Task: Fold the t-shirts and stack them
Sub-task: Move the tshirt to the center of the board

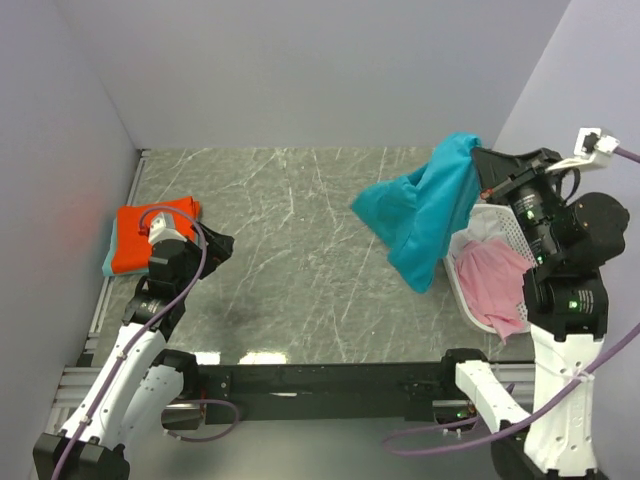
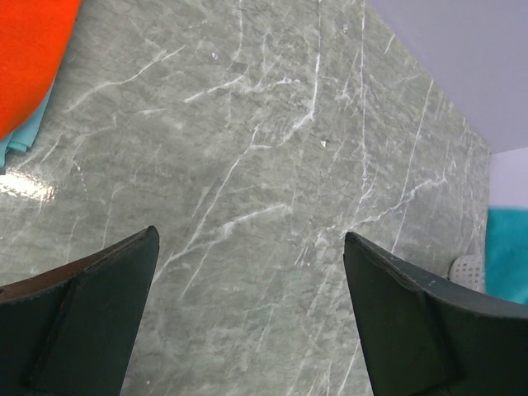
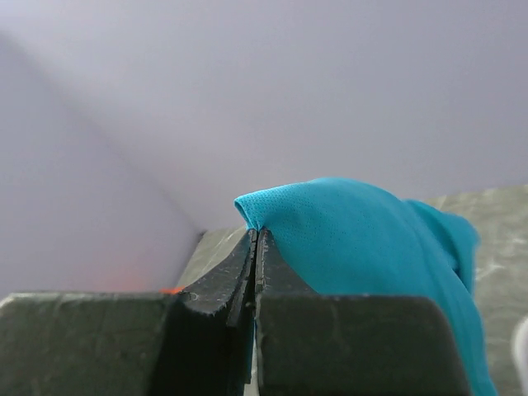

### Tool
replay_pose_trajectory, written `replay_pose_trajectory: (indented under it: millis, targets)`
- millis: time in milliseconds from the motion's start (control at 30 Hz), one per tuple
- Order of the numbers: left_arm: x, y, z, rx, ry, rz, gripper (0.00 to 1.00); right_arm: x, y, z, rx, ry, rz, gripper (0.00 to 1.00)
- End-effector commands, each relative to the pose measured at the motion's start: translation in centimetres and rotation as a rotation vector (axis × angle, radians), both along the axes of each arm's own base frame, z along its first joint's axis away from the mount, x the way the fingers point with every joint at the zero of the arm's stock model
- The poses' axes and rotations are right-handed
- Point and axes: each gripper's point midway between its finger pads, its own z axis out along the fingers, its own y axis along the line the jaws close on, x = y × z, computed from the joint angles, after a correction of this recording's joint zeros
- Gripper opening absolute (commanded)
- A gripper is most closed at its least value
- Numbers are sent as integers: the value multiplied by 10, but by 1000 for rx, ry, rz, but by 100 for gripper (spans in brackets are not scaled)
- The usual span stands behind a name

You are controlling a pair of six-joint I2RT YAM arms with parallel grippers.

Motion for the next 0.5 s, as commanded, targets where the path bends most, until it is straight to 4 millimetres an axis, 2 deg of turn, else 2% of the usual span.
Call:
replay_pose_trajectory:
  millis: [0, 67, 167, 233, 300, 367, 433, 467]
  targets:
    - [3, 1, 12, 6, -38, 7, 99, -1, 41, 12, -29, -8, 170, 0]
    - [2, 3, 14, 5, -37, 18, 99, 7, 49, 3, -58, 39, 163, 0]
    - [0, 3, 12, -13, -32, 28, 99, 11, 72, -8, -54, 76, 229, 0]
    - [-1, 2, 10, -17, -27, 22, 99, 15, 88, -28, -51, 115, 277, 0]
    - [-1, 1, 7, -28, -12, 26, 100, 18, 104, -33, -24, 113, 322, 0]
    - [-1, 3, 3, -29, 16, 40, 99, 20, 131, -48, -25, 146, 396, 0]
    - [-4, 3, -3, -36, 50, 47, 99, 16, 149, -47, -31, 143, 440, 0]
    - [-5, 2, -7, -51, 65, 52, 99, 13, 165, -47, -40, 133, 483, 0]
